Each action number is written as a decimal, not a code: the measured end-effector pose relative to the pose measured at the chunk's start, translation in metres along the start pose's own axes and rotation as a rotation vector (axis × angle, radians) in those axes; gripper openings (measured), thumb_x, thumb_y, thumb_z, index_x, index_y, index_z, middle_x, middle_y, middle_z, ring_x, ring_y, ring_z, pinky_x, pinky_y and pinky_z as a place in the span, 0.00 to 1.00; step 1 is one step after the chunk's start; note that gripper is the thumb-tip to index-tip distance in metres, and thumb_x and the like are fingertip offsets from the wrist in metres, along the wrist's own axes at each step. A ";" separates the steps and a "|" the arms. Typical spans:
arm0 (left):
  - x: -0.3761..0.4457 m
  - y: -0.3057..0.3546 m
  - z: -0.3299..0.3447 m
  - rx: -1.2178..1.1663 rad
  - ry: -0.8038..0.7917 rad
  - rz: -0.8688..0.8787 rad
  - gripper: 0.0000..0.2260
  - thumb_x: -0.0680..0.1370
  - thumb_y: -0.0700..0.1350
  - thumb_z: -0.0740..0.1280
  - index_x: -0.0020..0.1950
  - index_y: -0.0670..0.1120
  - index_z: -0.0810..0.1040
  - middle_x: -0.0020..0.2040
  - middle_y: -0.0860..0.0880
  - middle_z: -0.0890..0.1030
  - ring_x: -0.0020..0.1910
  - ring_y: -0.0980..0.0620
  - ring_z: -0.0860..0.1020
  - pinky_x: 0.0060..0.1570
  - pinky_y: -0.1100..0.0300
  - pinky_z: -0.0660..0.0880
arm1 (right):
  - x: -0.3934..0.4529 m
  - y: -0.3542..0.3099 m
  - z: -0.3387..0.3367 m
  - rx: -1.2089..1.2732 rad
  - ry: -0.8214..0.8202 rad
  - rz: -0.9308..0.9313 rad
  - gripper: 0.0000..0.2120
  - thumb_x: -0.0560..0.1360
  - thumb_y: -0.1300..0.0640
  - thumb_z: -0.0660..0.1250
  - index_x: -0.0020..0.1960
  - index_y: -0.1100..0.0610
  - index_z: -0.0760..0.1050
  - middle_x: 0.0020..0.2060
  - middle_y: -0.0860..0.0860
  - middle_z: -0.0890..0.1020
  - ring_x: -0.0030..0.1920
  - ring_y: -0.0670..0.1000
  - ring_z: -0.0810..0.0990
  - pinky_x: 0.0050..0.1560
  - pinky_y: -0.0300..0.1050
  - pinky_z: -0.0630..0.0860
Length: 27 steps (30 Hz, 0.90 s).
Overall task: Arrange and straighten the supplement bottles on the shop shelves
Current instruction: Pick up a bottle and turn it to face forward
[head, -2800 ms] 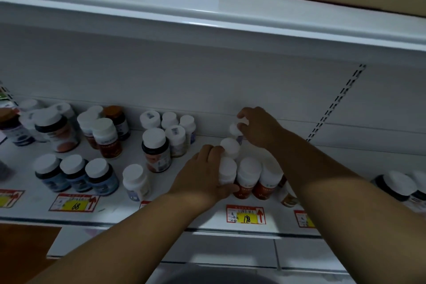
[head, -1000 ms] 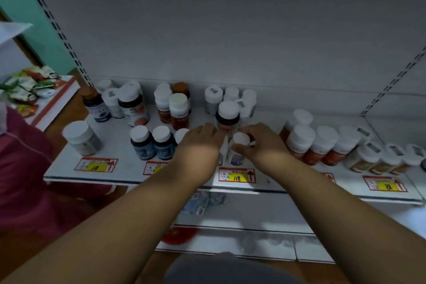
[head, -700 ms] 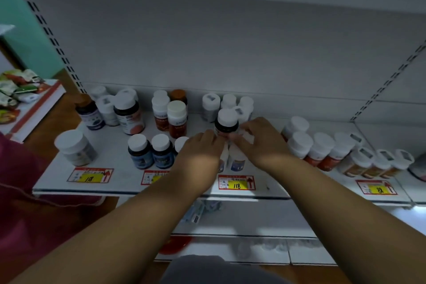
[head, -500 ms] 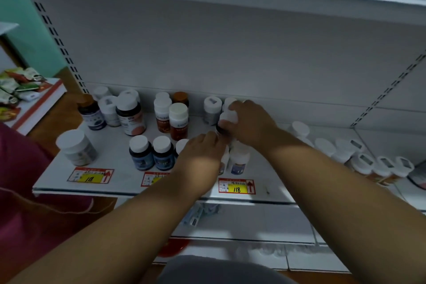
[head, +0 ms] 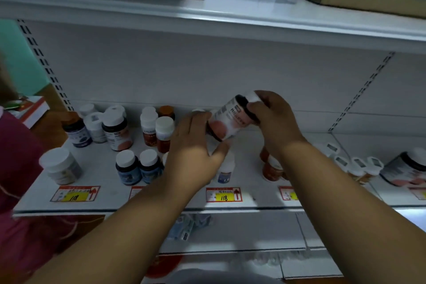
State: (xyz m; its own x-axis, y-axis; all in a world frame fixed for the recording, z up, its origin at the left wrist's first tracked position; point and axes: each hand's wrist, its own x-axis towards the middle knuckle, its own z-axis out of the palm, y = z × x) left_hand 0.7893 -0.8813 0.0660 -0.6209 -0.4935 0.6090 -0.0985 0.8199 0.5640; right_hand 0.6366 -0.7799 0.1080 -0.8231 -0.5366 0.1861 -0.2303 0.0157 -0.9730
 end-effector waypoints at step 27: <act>-0.052 0.327 0.298 -0.615 -0.584 -0.228 0.33 0.68 0.65 0.67 0.70 0.56 0.64 0.64 0.59 0.74 0.59 0.59 0.76 0.59 0.52 0.75 | -0.087 0.037 -0.445 -0.083 0.191 0.035 0.07 0.73 0.51 0.71 0.50 0.46 0.77 0.46 0.50 0.82 0.41 0.45 0.82 0.38 0.41 0.78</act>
State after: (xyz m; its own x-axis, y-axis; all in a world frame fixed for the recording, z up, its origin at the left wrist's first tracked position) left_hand 0.5578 -0.5005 0.0525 -0.9526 -0.2610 0.1566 0.0629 0.3345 0.9403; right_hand 0.4690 -0.3575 0.1168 -0.9132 -0.3645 0.1823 -0.2350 0.1054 -0.9663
